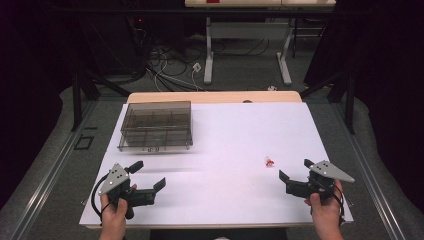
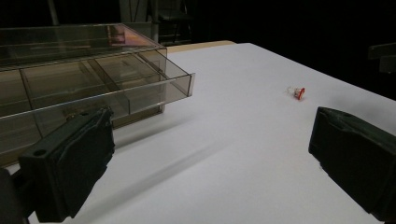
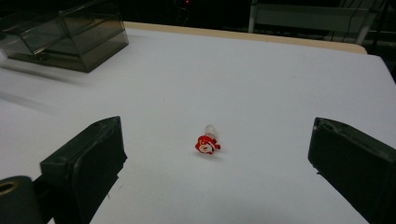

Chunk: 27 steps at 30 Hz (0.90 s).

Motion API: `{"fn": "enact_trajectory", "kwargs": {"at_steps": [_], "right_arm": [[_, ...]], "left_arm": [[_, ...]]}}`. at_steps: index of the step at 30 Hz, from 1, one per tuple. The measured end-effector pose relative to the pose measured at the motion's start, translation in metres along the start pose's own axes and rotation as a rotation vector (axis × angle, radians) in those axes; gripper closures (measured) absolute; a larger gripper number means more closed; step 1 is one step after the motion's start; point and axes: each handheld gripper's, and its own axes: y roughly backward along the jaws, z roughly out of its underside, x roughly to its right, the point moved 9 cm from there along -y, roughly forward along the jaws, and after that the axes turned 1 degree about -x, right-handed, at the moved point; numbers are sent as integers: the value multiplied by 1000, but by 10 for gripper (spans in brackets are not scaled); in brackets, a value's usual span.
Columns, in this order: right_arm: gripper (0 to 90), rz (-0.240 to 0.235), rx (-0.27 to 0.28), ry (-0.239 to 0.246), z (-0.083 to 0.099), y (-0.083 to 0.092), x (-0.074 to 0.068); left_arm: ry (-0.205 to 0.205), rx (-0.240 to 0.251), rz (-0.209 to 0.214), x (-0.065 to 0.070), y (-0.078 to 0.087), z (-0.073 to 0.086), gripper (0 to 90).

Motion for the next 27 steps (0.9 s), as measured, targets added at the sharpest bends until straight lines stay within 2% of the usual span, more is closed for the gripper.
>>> {"fn": "enact_trajectory", "kwargs": {"at_steps": [1,2,4,6,13,15,20,27], "right_arm": [[16,0,0,0,0,0,0],[11,-10,-34,-20,3,-3,2],[11,-5,-24,-31,3,-6,2],[11,-6,-46,-54,4,-11,2],[33,0,-32,-6,0,-19,2],[67,-4,-51,28,1,-23,3],[150,-18,-45,41,0,-31,3],[194,-39,-59,67,-2,-41,4]], "left_arm": [[0,-2,6,0,-1,0,5],[2,-3,7,1,-3,1,5],[5,-11,9,1,-5,2,5],[7,-12,5,1,-6,3,5],[13,-11,-3,-1,-6,3,5],[21,-9,-9,-2,-7,4,5],[22,-12,-8,-2,-8,4,5],[17,-15,-7,-1,-6,5,5]]}}
